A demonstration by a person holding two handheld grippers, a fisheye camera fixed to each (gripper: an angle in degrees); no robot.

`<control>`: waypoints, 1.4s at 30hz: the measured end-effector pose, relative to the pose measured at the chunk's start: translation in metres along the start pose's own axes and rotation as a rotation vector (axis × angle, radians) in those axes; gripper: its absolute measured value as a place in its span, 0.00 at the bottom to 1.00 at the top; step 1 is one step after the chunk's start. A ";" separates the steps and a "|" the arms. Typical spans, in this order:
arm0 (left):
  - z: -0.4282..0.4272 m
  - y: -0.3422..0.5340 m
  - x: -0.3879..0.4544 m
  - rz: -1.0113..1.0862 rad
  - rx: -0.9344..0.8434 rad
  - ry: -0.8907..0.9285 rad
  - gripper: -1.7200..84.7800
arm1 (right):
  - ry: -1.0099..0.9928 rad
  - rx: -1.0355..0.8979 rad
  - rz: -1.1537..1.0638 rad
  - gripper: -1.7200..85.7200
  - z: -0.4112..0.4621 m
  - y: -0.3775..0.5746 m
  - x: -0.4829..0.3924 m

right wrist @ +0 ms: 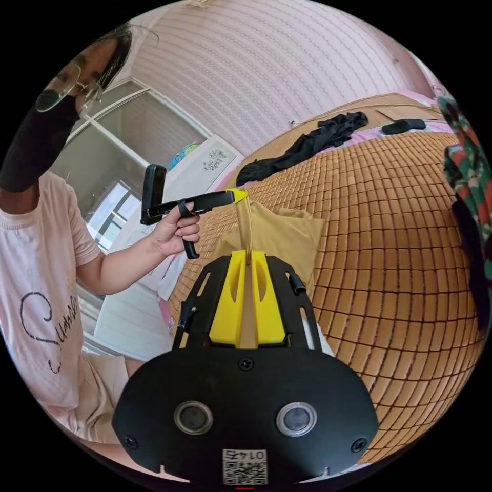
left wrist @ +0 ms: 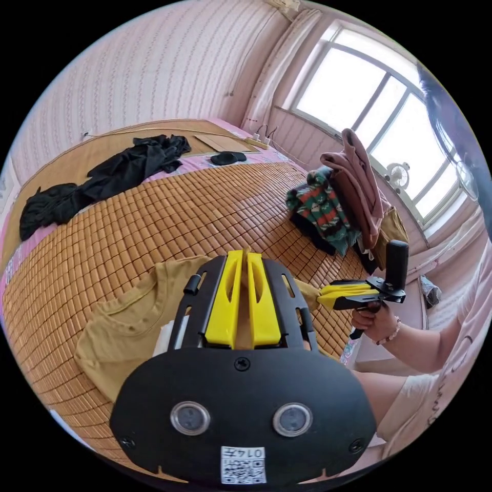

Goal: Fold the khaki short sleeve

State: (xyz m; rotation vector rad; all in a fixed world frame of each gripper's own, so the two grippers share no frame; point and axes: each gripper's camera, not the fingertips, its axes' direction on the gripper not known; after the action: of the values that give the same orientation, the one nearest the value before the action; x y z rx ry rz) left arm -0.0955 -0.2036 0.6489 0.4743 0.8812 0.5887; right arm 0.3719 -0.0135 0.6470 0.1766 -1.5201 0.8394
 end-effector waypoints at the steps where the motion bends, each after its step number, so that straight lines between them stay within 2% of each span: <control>1: -0.006 0.014 -0.011 -0.021 -0.008 -0.015 0.01 | 0.006 -0.044 -0.022 0.03 0.012 0.001 -0.011; 7: -0.017 0.076 -0.060 -0.181 -0.053 -0.035 0.01 | 0.008 -0.195 -0.120 0.03 0.050 0.009 -0.055; 14: -0.023 0.127 -0.089 -0.249 -0.093 -0.046 0.02 | 0.015 -0.327 -0.211 0.03 0.083 0.025 -0.084; 20: -0.003 0.176 -0.126 -0.362 -0.188 -0.066 0.04 | 0.065 -0.485 -0.199 0.05 0.127 0.040 -0.081; 24: -0.029 0.186 -0.149 -0.412 -0.143 -0.082 0.04 | 0.099 -0.482 -0.247 0.06 0.126 0.026 -0.081; 29: -0.045 0.151 -0.171 -0.353 -0.096 -0.098 0.02 | 0.304 -0.403 -0.231 0.09 0.125 -0.004 -0.069; 32: -0.023 0.096 -0.179 -0.263 -0.077 -0.086 0.02 | 0.372 -0.444 -0.283 0.09 0.141 0.000 -0.075; 37: 0.051 0.000 -0.194 -0.208 -0.086 0.090 0.06 | 0.572 -0.478 -0.338 0.09 0.170 0.010 -0.076; 39: 0.077 -0.021 -0.192 -0.202 -0.119 0.110 0.10 | 0.568 -0.508 -0.298 0.09 0.178 0.011 -0.065; 42: 0.114 -0.045 -0.187 -0.174 -0.240 0.112 0.09 | 0.496 -0.438 -0.209 0.06 0.166 0.006 -0.051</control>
State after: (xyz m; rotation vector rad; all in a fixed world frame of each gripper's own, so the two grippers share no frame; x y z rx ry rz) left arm -0.0827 -0.3754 0.7921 0.1468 0.9338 0.5558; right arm 0.2436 -0.1260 0.6136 -0.1843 -1.1543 0.3326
